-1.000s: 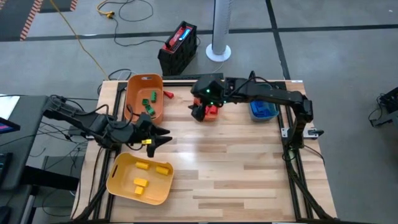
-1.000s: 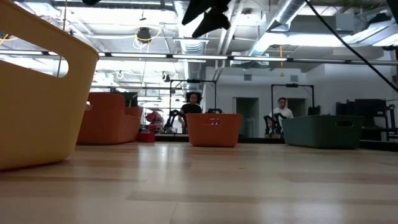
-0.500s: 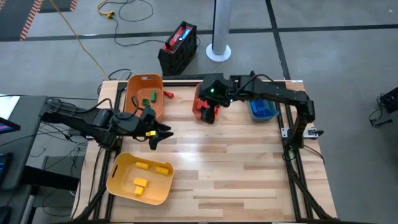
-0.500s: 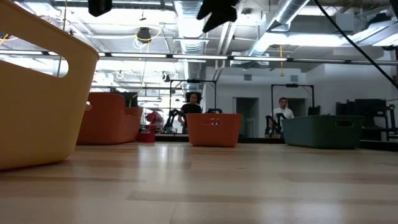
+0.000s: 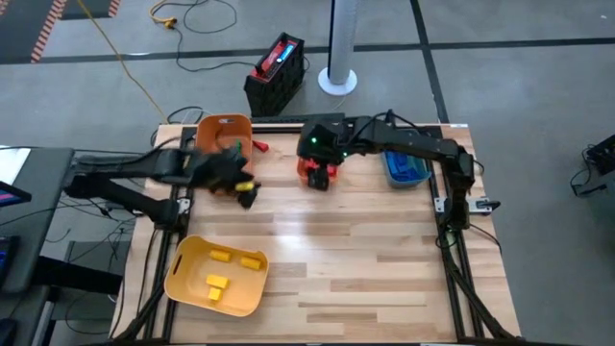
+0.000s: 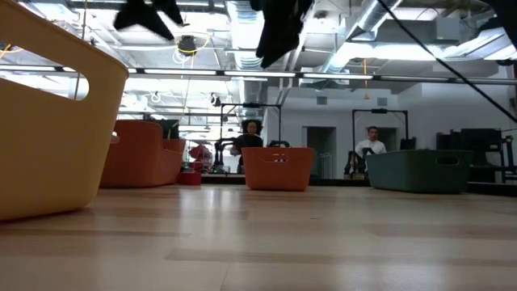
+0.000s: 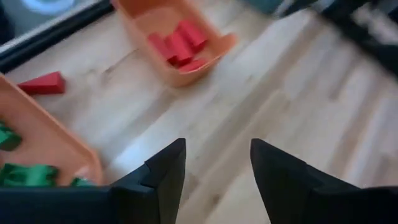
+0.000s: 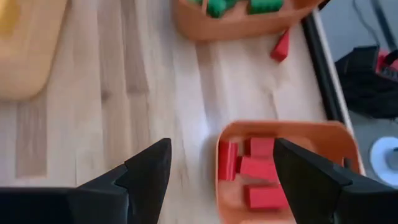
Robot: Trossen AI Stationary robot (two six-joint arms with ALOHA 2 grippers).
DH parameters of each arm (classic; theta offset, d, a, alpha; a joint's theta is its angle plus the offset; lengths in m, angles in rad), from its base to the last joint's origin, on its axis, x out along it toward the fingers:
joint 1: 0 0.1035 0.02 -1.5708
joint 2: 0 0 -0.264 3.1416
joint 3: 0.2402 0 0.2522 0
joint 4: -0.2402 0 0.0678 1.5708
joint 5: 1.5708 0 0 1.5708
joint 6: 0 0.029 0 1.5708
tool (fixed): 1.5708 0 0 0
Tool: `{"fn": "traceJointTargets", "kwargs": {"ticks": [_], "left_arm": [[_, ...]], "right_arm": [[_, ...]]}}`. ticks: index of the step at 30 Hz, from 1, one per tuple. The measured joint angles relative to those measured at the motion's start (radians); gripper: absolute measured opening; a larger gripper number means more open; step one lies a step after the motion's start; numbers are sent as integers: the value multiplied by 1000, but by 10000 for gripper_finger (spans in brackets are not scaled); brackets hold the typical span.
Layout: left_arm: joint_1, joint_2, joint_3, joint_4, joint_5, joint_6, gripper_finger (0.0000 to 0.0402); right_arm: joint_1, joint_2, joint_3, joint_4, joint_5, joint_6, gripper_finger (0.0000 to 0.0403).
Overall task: Sort blocks
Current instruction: Move the red block
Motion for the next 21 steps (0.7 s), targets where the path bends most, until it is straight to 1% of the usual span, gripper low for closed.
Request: {"fn": "traceJointTargets", "kwargs": {"ticks": [3, 5, 8, 11, 16, 21], "left_arm": [[172, 79, 22, -17, 150, 128, 169], [274, 133, 39, -17, 224, 223, 166], [412, 229, 55, -15, 274, 344, 164], [515, 347, 86, -13, 277, 428, 164], [607, 546, 181, -28, 277, 494, 164], [622, 681, 349, -94, 274, 500, 164]], "right_arm": [[-18, -29, 0, 25, 1, 0, 291], [-34, -58, 2, 15, 16, 0, 291], [-52, -93, 2, -29, 24, 6, 291], [-53, -113, 2, -83, 29, 11, 291], [-43, -111, 0, -117, 24, -44, 291], [-82, -118, -1, -71, 7, -168, 291]]}}
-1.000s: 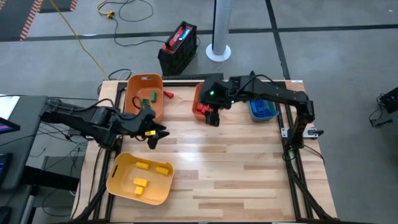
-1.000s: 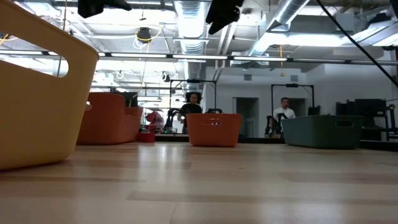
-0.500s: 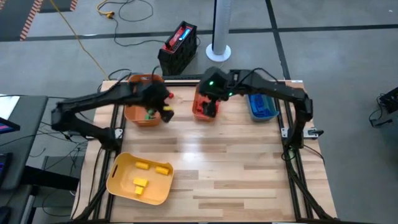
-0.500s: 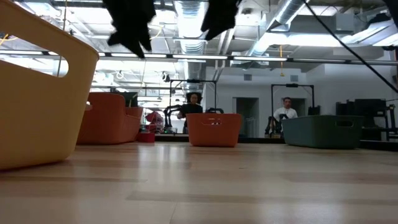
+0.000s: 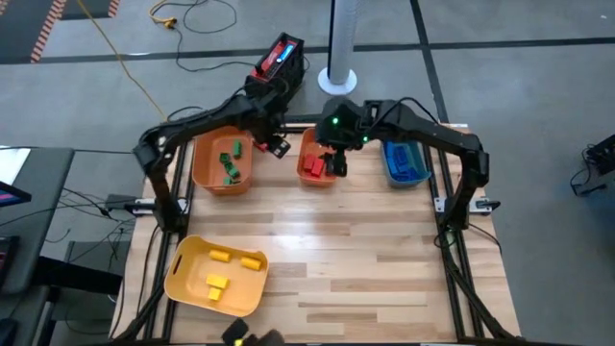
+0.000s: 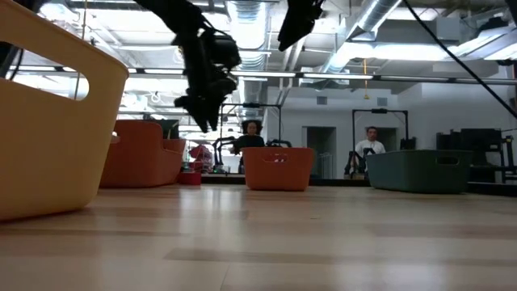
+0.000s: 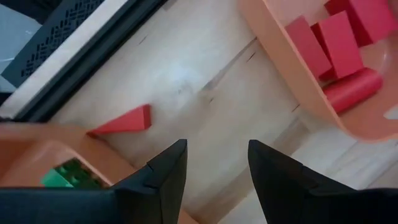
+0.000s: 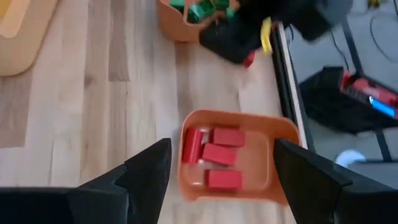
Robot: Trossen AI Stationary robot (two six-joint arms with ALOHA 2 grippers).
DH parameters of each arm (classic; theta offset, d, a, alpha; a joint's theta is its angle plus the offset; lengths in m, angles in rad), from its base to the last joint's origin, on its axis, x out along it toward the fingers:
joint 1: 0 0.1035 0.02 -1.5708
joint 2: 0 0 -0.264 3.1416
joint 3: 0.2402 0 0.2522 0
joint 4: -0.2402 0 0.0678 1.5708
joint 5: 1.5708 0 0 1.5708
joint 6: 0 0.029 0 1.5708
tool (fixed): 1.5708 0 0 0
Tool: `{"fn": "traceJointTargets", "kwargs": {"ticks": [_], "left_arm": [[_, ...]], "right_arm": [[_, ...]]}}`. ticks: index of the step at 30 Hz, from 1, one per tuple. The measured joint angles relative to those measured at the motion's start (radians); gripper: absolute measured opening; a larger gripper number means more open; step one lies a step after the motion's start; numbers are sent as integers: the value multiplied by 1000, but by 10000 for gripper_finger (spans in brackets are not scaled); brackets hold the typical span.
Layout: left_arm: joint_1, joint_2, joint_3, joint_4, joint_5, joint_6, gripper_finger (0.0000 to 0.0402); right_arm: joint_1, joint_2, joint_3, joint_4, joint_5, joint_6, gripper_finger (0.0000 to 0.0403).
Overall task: Sort blocks
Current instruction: Move the red block
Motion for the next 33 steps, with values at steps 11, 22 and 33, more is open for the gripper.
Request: {"fn": "traceJointTargets", "kwargs": {"ticks": [11, 22, 33], "left_arm": [[25, 365, 461, -364, -66, 89, 164], [44, 498, 538, -562, -116, 101, 164], [18, 514, 537, -553, -223, 167, 174]], "right_arm": [[-113, -5, 0, 83, -196, -24, 291], [-122, -5, 0, 119, -200, -62, 291], [-142, -4, 0, 172, -252, -73, 291]]}}
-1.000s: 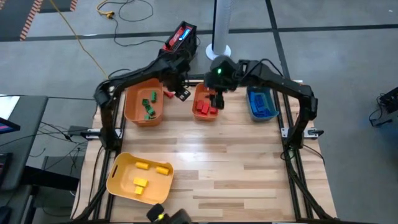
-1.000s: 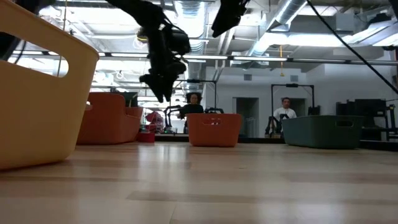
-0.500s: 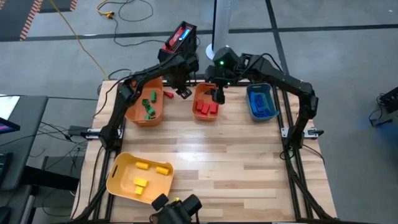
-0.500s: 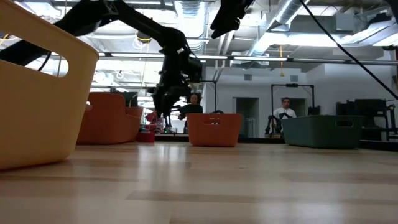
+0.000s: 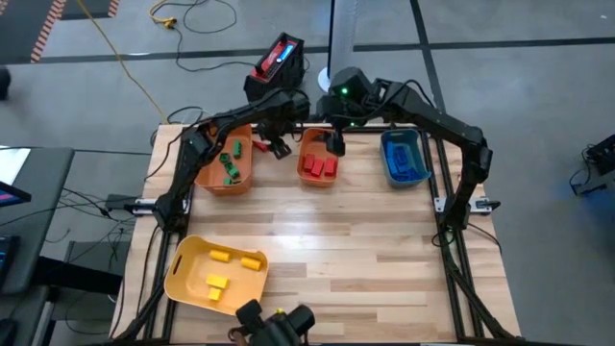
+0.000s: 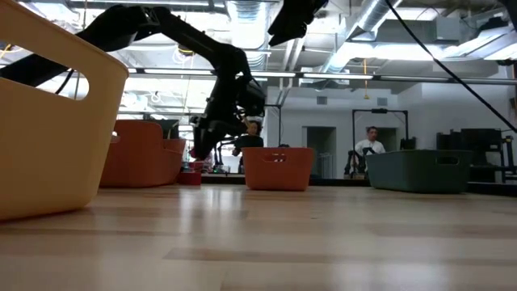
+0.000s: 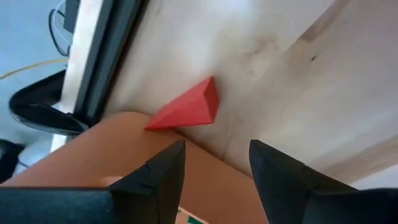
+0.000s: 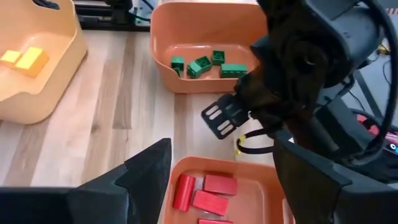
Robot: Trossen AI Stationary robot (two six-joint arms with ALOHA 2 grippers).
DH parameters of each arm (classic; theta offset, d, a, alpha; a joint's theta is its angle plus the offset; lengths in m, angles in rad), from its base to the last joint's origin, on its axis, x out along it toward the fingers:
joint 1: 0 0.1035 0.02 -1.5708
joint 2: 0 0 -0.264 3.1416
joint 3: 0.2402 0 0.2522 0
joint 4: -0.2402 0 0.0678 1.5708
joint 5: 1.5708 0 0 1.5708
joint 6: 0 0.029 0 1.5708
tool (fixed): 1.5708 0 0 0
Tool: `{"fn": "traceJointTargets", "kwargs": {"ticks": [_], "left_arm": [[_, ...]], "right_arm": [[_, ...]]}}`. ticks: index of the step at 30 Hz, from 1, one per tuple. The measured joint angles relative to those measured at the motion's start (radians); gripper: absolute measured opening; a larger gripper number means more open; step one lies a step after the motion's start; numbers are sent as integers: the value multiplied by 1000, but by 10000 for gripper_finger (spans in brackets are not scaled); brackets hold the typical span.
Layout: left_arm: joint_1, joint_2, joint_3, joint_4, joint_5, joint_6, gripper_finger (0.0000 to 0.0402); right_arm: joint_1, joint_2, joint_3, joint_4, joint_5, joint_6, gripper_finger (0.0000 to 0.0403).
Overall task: Sort blocks
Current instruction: Move the red block
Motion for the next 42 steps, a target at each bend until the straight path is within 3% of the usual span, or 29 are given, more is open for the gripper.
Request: {"fn": "traceJointTargets", "kwargs": {"ticks": [6, 23, 33, 42], "left_arm": [[12, 7, 1, 1, -6, 39, 180], [-3, 50, -7, -13, -36, 102, 176], [-85, 11, -5, -15, -43, 161, 173], [-152, -15, -9, 7, 4, 114, 170]], "right_arm": [[2, 0, 0, 0, -50, -3, 291], [2, 0, 0, -11, -52, -3, 291], [-8, 1, 0, -9, -53, -3, 291], [-39, 0, 0, -63, -52, -3, 291]]}}
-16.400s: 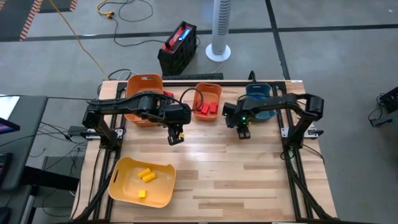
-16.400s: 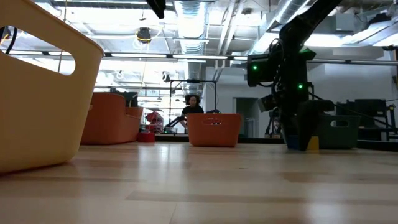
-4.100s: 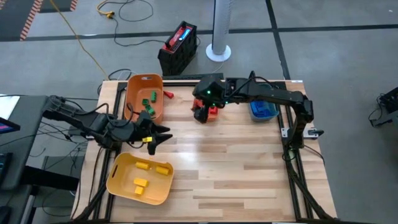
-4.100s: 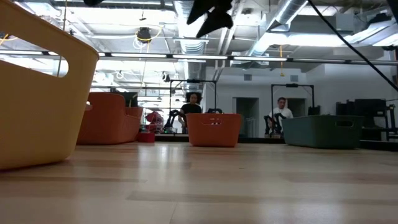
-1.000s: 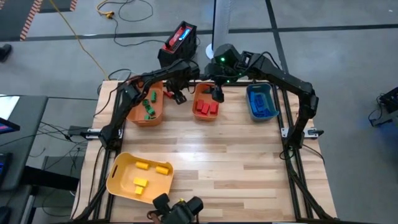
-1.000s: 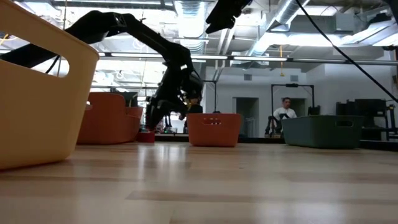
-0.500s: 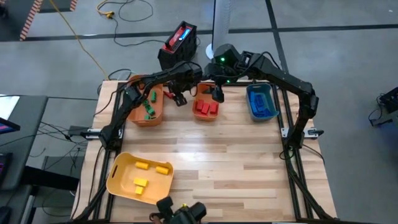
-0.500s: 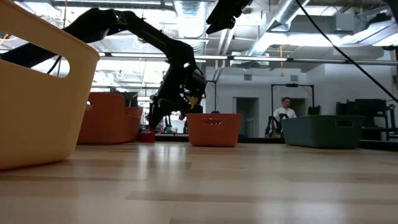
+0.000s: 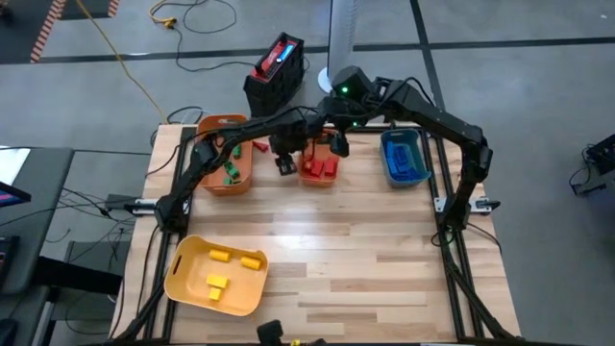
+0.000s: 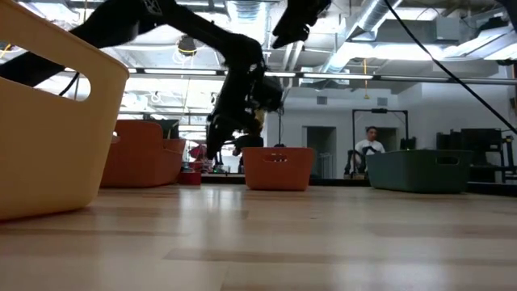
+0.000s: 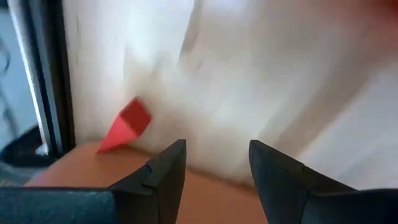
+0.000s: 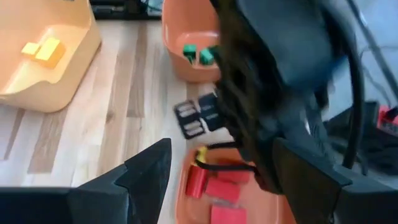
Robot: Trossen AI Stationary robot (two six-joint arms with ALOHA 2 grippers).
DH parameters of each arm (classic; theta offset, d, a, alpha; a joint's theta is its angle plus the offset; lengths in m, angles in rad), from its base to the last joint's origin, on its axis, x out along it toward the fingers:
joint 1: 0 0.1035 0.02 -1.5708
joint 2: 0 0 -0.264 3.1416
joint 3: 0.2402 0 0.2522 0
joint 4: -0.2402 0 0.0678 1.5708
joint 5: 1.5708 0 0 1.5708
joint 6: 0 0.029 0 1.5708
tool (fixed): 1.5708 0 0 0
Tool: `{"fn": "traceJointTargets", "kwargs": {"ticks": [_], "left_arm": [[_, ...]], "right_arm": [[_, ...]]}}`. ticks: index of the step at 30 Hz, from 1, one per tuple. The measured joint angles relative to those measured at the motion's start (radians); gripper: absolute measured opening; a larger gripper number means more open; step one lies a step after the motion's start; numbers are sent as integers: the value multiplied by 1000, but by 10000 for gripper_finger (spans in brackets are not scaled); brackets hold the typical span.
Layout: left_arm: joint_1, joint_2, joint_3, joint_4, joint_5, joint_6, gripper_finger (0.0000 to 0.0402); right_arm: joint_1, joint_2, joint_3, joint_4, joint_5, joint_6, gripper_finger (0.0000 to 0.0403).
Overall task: Sort blocks
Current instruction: Move the red block
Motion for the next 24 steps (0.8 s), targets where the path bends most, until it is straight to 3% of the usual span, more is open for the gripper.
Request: {"fn": "traceJointTargets", "kwargs": {"ticks": [5, 12, 18, 24], "left_arm": [[-26, -209, -105, 274, 2, 9, 151], [29, -454, -479, 476, 38, -63, 129], [2, -685, -742, 609, 59, -218, 125], [-64, -947, -904, 639, 39, -430, 125]], "right_arm": [[-66, -47, -2, -43, 1, 0, 291], [-66, -116, 0, -18, -104, -44, 291], [-56, -37, 0, 44, -103, -43, 291], [-35, 90, 0, 180, -103, 28, 291]]}}
